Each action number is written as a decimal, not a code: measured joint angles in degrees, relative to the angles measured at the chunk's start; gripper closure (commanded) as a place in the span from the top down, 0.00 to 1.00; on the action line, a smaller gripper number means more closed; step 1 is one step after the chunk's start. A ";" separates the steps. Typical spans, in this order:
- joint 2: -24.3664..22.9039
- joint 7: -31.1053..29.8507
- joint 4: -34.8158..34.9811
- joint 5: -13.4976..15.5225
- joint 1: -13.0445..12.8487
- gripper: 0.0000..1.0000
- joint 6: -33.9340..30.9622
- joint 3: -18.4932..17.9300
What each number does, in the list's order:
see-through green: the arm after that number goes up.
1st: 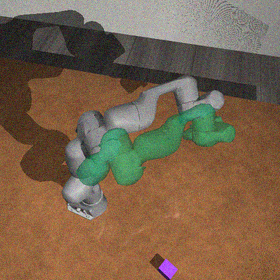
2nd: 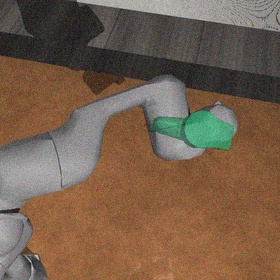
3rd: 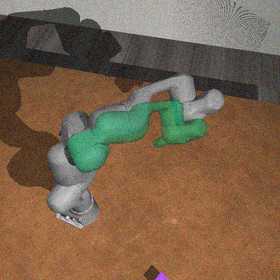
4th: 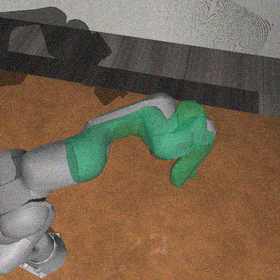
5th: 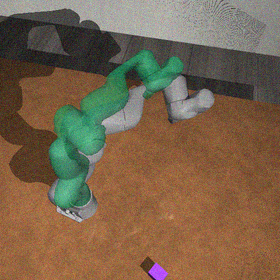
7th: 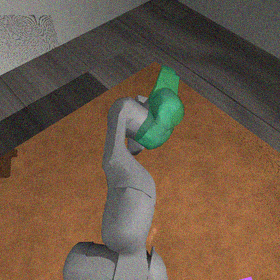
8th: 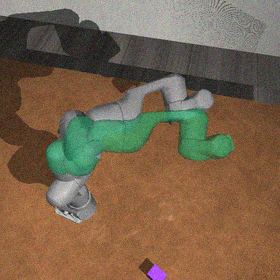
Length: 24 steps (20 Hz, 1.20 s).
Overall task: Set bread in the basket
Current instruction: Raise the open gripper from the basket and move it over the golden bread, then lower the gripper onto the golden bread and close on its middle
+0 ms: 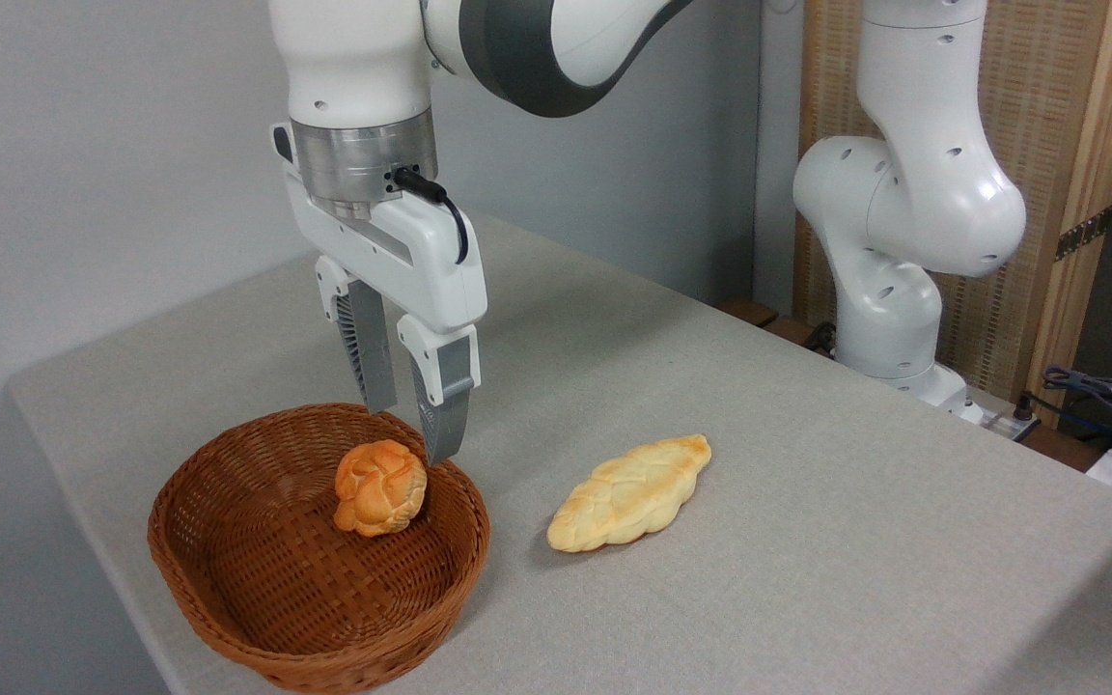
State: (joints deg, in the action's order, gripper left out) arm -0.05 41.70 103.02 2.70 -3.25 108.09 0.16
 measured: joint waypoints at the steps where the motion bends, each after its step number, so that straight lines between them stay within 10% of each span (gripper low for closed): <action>1: 0.00 0.00 0.00 0.00 0.00 1.00 -0.01 0.02; 14: -1.59 0.93 2.70 -0.08 -0.09 1.00 -6.54 0.08; 24: -7.87 7.73 16.29 -5.84 0.09 1.00 -6.34 -2.19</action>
State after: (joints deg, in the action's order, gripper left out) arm -7.91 49.43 119.31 -3.14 -3.16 101.75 -2.03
